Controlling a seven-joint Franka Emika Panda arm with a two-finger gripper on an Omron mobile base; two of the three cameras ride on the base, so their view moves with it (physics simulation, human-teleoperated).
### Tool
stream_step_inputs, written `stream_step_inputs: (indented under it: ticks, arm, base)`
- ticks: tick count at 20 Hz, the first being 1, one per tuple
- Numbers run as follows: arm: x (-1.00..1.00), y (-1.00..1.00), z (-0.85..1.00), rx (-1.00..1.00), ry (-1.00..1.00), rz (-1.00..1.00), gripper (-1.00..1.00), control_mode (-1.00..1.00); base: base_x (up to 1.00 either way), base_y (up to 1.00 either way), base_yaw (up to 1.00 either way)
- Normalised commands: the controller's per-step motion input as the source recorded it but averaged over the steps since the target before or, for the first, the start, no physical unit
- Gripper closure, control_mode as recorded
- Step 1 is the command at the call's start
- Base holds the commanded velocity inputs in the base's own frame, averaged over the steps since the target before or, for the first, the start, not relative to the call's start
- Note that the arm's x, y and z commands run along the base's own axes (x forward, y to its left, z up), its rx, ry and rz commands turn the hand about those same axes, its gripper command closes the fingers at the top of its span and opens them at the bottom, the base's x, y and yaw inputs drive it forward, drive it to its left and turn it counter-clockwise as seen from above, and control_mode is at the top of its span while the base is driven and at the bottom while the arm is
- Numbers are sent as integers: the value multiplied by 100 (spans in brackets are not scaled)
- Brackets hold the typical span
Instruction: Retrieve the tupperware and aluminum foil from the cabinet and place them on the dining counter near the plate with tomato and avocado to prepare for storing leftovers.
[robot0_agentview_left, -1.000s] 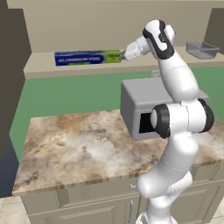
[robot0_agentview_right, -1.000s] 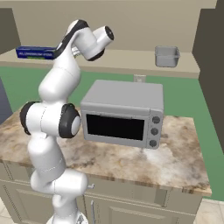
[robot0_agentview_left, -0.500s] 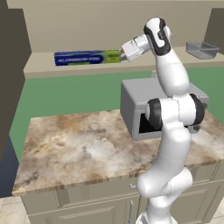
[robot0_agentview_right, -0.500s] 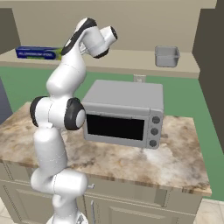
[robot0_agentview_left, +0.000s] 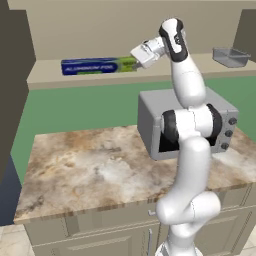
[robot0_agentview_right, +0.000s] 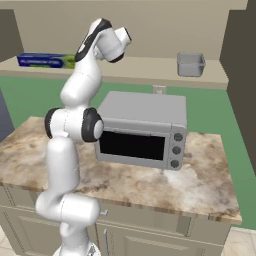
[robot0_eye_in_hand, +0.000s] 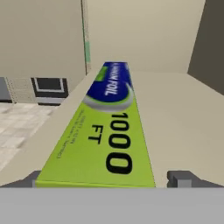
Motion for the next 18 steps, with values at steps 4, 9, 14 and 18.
stream_step_inputs:
  ticks: [4, 9, 14, 18]
  arm:
    - [0, 13, -3, -2, 0, 1, 100, -100]
    - [-21, -2, -14, 0, -4, -2, 100, -100]
    - [-89, -9, -22, 0, -12, -15, 100, -100]
    - [-100, 2, -19, -1, -22, -25, 100, -100]
  base:
    - [0, 0, 0]
    - [0, 0, 0]
    - [0, 0, 0]
    - [0, 0, 0]
